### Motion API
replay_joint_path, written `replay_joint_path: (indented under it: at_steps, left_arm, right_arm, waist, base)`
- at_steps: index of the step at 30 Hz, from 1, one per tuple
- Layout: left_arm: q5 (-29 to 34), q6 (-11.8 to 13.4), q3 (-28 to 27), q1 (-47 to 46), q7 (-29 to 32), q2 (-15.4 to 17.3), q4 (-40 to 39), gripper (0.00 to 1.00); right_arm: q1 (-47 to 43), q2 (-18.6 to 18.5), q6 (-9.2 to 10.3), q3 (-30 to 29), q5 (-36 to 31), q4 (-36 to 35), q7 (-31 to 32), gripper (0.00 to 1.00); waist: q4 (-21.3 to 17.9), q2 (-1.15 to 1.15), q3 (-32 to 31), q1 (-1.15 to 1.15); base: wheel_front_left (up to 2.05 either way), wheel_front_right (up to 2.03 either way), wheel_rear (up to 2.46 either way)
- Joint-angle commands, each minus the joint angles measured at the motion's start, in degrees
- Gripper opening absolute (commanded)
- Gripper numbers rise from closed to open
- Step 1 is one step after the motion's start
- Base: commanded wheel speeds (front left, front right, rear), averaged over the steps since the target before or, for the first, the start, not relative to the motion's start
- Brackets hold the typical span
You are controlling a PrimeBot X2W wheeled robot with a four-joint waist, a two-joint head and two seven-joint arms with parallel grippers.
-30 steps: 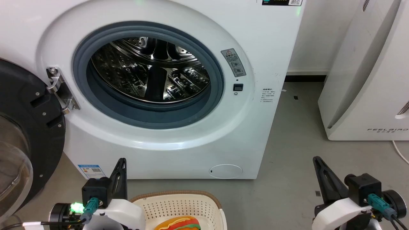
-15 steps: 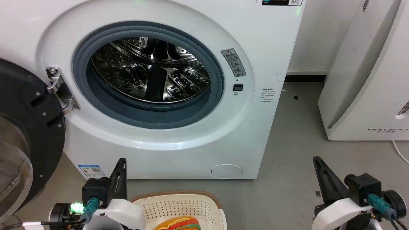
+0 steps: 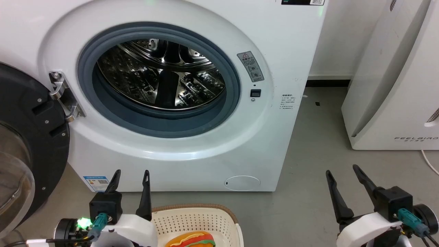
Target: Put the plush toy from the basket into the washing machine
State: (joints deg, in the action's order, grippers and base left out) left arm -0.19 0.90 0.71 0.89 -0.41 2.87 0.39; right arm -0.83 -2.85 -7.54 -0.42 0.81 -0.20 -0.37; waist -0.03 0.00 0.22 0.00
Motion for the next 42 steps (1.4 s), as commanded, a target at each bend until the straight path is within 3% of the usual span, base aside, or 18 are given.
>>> replay_joint_path:
  at_steps: [1,22,42]
  left_arm:
    - [-0.4,0.4,0.1,-0.4,-0.6,0.0,0.2,1.00]
    - [-0.8,-0.4,2.6,-6.9,-3.1,0.1,11.5,1.00]
    - [-2.4,-2.2,4.7,-17.1,-0.7,2.2,28.5,1.00]
  right_arm:
    - [0.0,0.0,0.00,-0.4,0.5,-0.2,-0.7,1.00]
    - [1.8,0.0,0.01,-1.8,2.2,-1.2,-3.2,1.00]
    - [6.6,0.0,0.02,-2.7,5.1,-2.7,-5.6,1.00]
  waist:
    - [0.0,0.00,0.1,0.00]
    - [-1.0,0.00,4.5,0.00]
    - [-3.9,0.00,15.7,0.00]
  base:
    - [0.00,0.00,0.00]
    - [0.00,0.00,0.00]
    - [0.00,0.00,0.00]
